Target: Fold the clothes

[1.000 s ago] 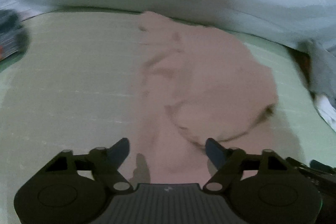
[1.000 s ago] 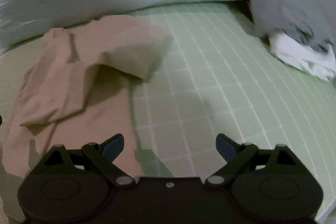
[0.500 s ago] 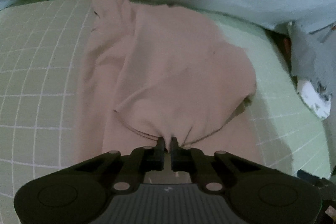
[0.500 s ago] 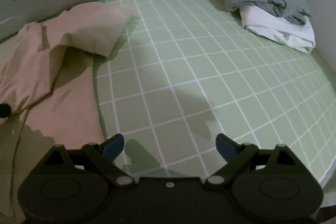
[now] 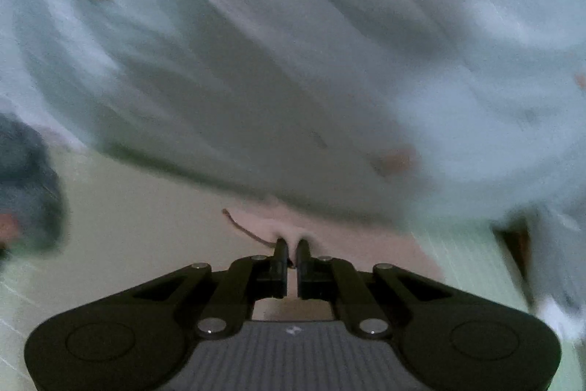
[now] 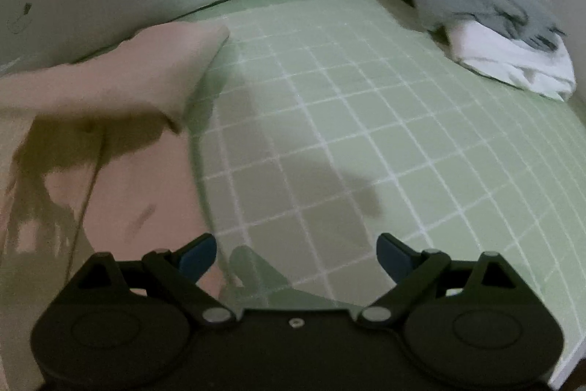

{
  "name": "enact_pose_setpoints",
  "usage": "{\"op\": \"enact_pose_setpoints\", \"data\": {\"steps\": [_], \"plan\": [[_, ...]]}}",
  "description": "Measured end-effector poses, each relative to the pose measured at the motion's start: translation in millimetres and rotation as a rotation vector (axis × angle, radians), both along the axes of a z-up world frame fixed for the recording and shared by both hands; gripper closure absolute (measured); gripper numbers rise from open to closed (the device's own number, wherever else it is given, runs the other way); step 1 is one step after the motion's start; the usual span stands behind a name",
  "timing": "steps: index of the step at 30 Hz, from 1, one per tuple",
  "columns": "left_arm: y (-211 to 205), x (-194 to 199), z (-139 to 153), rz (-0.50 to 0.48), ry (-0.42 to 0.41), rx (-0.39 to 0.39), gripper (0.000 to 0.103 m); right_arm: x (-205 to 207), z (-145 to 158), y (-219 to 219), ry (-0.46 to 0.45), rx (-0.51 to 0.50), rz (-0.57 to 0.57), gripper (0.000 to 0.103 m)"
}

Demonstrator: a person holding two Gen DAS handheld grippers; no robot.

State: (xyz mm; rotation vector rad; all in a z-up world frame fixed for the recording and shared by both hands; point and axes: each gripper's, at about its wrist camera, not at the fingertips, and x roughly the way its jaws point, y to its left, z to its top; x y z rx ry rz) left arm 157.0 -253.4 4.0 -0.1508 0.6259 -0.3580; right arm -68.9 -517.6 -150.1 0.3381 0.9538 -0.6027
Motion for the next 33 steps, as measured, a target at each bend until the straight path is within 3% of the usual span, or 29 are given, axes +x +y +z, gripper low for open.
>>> {"op": "enact_pose_setpoints", "data": {"steps": [3, 6, 8, 10, 14, 18, 22, 25, 28, 30, 33], "plan": [[35.2, 31.6, 4.1, 0.181, -0.061, 0.006, 0.098, 9.1, 1.3, 8.9, 0.007, -0.013, 0.038, 0.008], [65.6, 51.7, -13.0, 0.345, 0.013, 0.054, 0.082, 11.2, 3.9, 13.4, 0.009, -0.031, 0.064, 0.008], [78.0, 53.0, -28.3, 0.400, 0.079, 0.070, 0.046, 10.6, 5.7, 16.5, 0.015, -0.057, 0.078, 0.007], [80.4, 41.6, -40.2, 0.401, 0.123, 0.090, 0.030, 9.0, 6.8, 20.0, 0.021, -0.091, 0.094, 0.004], [61.2, 2.3, -65.9, 0.286, 0.236, 0.157, 0.027, 2.7, 8.8, 24.3, 0.015, -0.109, 0.110, 0.002], [44.0, -51.6, -78.7, 0.192, 0.326, 0.129, 0.027, -5.2, 10.1, 29.9, 0.025, -0.116, 0.133, 0.004], [27.5, -97.2, -75.6, 0.125, 0.350, 0.096, 0.027, -16.9, 10.5, 33.0, 0.005, -0.078, 0.137, 0.020], [14.1, -127.5, -65.1, 0.069, 0.291, 0.138, 0.025, -22.1, 5.5, 33.0, -0.009, -0.032, 0.170, 0.052], [9.5, -153.9, -56.2, 0.050, 0.244, 0.170, 0.020, -27.4, 2.9, 37.5, -0.027, -0.002, 0.226, 0.069], [10.7, -168.8, -51.5, 0.057, 0.241, 0.170, 0.020, -31.1, 3.2, 42.8, -0.044, 0.003, 0.264, 0.095], [18.0, -184.6, -50.6, 0.068, 0.231, 0.184, 0.019, -36.9, 5.3, 50.5, -0.076, -0.005, 0.287, 0.100]]}}
